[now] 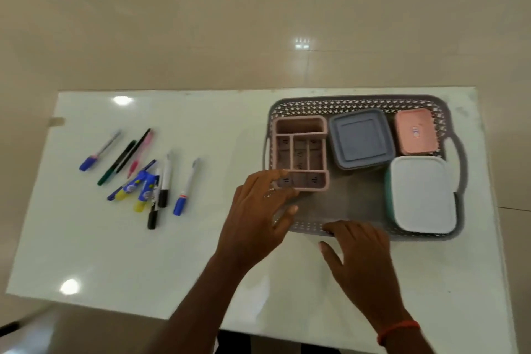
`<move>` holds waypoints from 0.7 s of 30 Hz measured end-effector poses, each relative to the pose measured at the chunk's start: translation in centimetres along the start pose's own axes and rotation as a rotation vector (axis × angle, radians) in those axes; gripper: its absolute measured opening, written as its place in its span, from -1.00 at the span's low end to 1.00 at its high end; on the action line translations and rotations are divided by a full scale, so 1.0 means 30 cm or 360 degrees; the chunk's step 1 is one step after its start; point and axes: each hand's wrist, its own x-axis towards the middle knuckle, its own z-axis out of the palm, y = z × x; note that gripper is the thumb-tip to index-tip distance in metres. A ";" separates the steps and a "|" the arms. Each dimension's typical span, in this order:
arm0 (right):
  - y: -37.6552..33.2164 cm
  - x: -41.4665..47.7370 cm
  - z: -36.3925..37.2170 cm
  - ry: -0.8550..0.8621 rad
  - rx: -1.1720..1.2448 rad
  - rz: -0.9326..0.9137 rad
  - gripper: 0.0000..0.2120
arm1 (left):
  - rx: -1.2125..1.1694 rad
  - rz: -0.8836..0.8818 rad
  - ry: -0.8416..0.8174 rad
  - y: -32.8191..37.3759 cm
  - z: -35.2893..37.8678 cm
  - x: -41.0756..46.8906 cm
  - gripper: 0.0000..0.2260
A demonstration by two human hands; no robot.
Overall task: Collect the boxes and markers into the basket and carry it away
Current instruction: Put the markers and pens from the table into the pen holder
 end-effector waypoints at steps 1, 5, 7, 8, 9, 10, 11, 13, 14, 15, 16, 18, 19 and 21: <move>-0.008 -0.020 0.014 -0.0003 -0.0010 0.0013 -0.72 | -0.0014 -0.0017 0.0016 -0.019 -0.005 -0.033 -0.75; -0.061 -0.102 0.066 -0.0054 -0.0044 0.0065 -0.62 | -0.0053 -0.0083 0.0017 -0.094 -0.030 -0.145 -0.73; -0.110 -0.140 0.094 -0.0087 -0.0068 0.0052 -0.60 | -0.0088 -0.0124 0.0030 -0.137 -0.054 -0.193 -0.73; -0.128 -0.155 0.106 -0.0092 -0.0070 0.0042 -0.59 | -0.0106 -0.0151 0.0041 -0.156 -0.066 -0.214 -0.74; -0.151 -0.168 0.117 -0.0089 -0.0068 0.0042 -0.58 | -0.0122 -0.0181 0.0054 -0.181 -0.082 -0.236 -0.75; -0.168 -0.181 0.129 -0.0089 -0.0072 0.0049 -0.57 | -0.0136 -0.0211 0.0070 -0.206 -0.098 -0.256 -0.76; -0.184 -0.197 0.141 -0.0092 -0.0082 0.0059 -0.57 | -0.0146 -0.0237 0.0090 -0.233 -0.115 -0.276 -0.78; -0.214 -0.243 0.163 -0.0108 -0.0107 0.0061 -0.56 | -0.0151 -0.0274 0.0131 -0.284 -0.150 -0.309 -0.83; -0.230 -0.270 0.178 -0.0118 -0.0127 0.0057 -0.56 | -0.0144 -0.0289 0.0150 -0.311 -0.169 -0.325 -0.84; -0.248 -0.296 0.190 -0.0115 -0.0143 0.0055 -0.57 | -0.0133 -0.0306 0.0165 -0.337 -0.188 -0.339 -0.84; -0.266 -0.320 0.200 -0.0114 -0.0155 0.0048 -0.57 | -0.0120 -0.0325 0.0179 -0.364 -0.208 -0.350 -0.84; -0.300 -0.365 0.206 -0.0157 -0.0174 0.0059 -0.43 | -0.0095 -0.0375 0.0190 -0.415 -0.241 -0.371 -0.83; -0.320 -0.384 0.203 -0.0162 -0.0158 0.0069 -0.42 | -0.0084 -0.0402 0.0186 -0.442 -0.257 -0.383 -0.81; -0.369 -0.403 0.190 -0.0097 -0.0050 0.0116 -0.59 | -0.0055 -0.0468 0.0144 -0.495 -0.286 -0.405 -0.78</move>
